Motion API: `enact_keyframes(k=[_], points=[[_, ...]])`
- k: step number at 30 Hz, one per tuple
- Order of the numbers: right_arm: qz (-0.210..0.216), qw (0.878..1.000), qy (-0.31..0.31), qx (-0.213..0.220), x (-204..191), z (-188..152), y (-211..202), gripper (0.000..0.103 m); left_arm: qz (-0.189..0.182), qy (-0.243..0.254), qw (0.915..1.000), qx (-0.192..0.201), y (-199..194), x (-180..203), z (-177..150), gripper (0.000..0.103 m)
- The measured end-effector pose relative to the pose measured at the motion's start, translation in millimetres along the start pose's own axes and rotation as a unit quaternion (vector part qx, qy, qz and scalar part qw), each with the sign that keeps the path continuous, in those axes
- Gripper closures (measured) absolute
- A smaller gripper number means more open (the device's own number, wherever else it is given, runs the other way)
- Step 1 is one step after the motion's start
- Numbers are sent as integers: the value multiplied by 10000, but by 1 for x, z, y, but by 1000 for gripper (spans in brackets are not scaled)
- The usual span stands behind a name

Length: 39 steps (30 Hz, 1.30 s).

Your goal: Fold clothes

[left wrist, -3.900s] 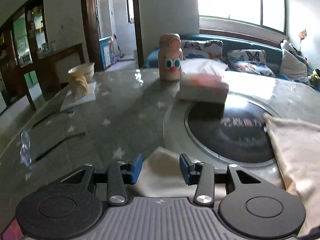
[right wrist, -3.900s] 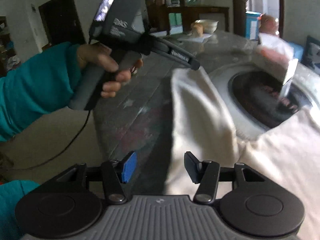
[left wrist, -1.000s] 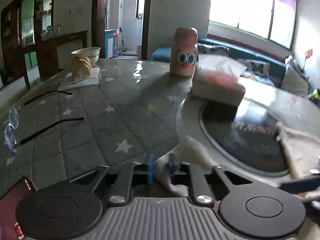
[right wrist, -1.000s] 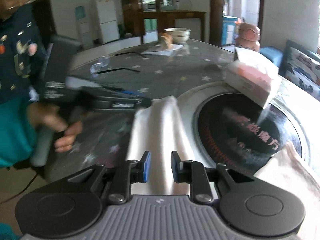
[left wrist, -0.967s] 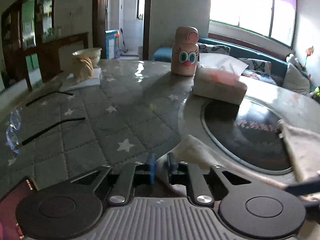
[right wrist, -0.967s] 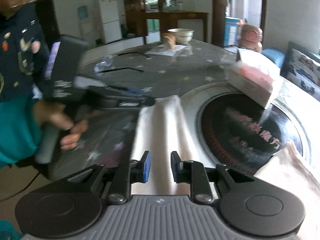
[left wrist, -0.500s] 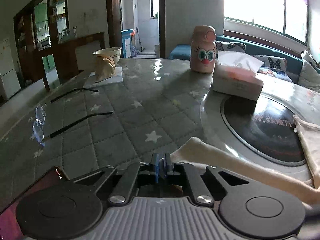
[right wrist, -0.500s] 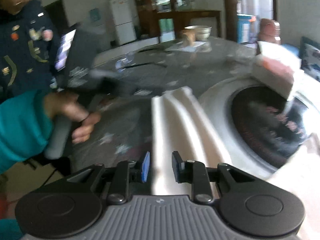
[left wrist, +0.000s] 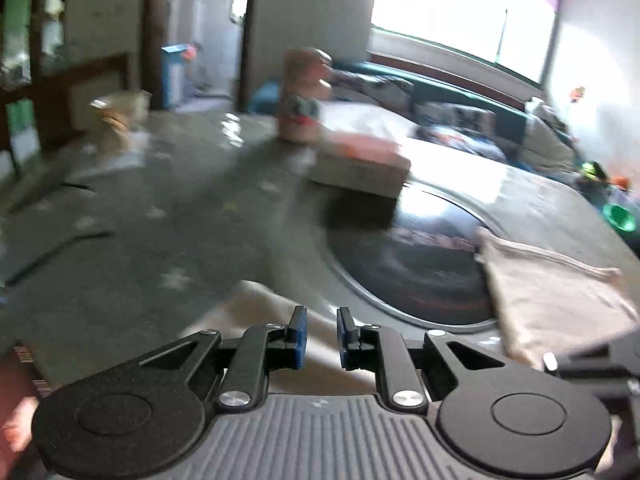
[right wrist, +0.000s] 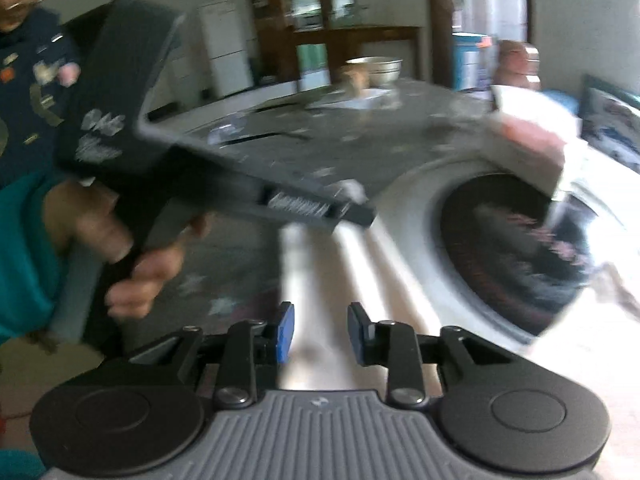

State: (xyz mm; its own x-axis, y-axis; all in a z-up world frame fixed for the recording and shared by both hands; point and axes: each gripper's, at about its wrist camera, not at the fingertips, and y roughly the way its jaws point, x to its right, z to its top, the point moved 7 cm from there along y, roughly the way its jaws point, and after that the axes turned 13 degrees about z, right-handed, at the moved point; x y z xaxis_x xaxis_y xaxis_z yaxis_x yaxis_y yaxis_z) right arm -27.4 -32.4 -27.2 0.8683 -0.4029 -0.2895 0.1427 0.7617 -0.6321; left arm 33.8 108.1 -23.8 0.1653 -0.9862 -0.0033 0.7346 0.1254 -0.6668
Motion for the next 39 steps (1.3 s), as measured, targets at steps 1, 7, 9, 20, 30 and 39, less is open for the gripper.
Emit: enact_keyframes(k=[1,7,9,20,30,39], points=[[-94,9999,66,33,6,1,-1,65,-35,-9,10000,-43,4,2,0,86],[246,9995,200,-44,8,-5,11,63,-138,-44,9997,-214,18,3,1,87],[435,9990,11,-136,-5,-7,14,59,-118,41,9998,-186,18,4,1,87],[330,9990,-265,-142,-14,0,26,56,-107,-7,9998,-143,18,-6,3,86],[334,9991,-243,-97,-19,-1,16,56,-55,-110,9999,-109,12,-18,2,86],[648,9968,-446,-151,-45,-14,5,53,116,-40,9998,-124,17,-20,-1,85]])
